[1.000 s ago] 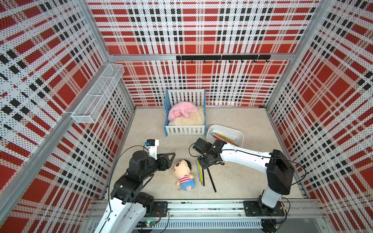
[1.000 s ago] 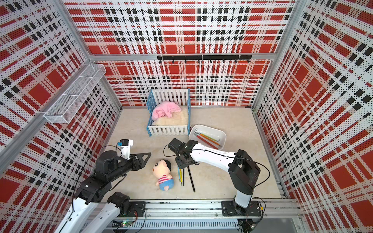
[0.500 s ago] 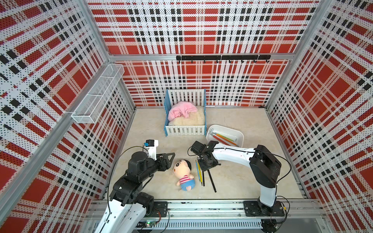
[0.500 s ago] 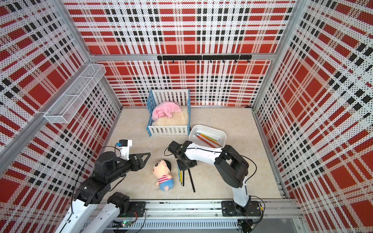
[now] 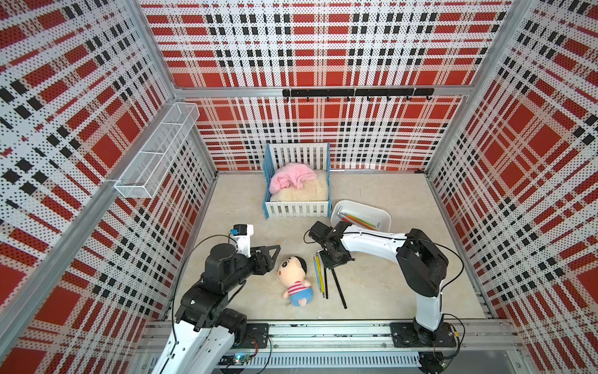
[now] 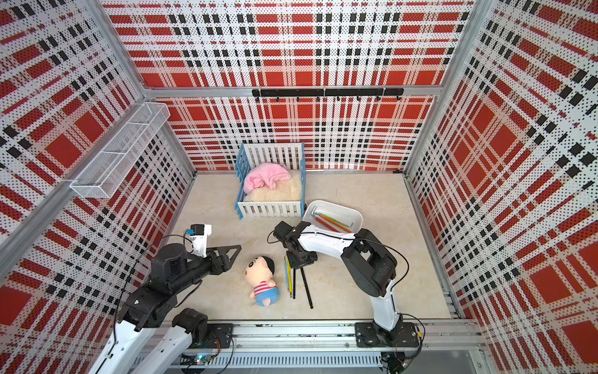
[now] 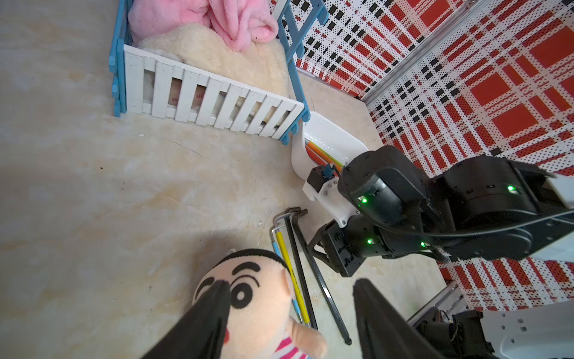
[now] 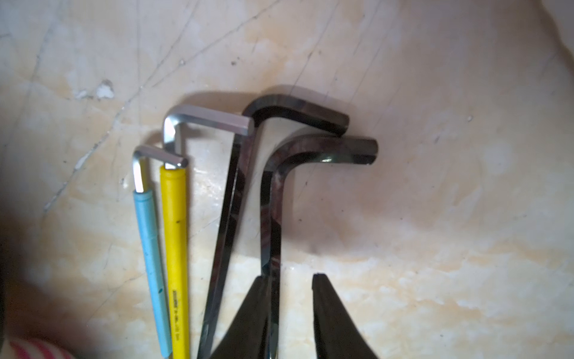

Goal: Put the hex key on the desktop into the storage box
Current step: Pick up the Allen key from the center of the board.

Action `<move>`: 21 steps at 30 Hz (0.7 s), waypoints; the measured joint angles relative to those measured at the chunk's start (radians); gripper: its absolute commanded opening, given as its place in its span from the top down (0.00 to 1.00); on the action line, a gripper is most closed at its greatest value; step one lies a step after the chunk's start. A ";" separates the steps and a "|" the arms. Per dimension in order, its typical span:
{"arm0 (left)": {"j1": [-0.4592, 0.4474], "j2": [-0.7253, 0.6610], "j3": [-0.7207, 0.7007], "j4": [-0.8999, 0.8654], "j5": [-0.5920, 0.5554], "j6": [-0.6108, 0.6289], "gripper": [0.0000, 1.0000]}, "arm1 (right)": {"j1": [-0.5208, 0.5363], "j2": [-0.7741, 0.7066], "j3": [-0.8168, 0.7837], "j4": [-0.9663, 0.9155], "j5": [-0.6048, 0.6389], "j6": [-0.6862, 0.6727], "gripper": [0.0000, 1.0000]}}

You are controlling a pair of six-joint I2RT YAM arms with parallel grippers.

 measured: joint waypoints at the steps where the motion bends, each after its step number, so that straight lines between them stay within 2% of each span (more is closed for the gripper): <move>1: 0.000 0.000 0.000 0.000 0.000 0.000 0.32 | 0.000 0.005 0.000 0.000 -0.003 -0.001 0.71; 17: 0.000 0.000 0.000 0.000 0.000 0.000 0.32 | 0.000 0.027 0.005 0.014 -0.032 -0.006 0.70; 21: 0.000 0.000 0.000 0.000 0.000 0.000 0.32 | -0.003 0.053 0.024 0.014 -0.034 -0.007 0.75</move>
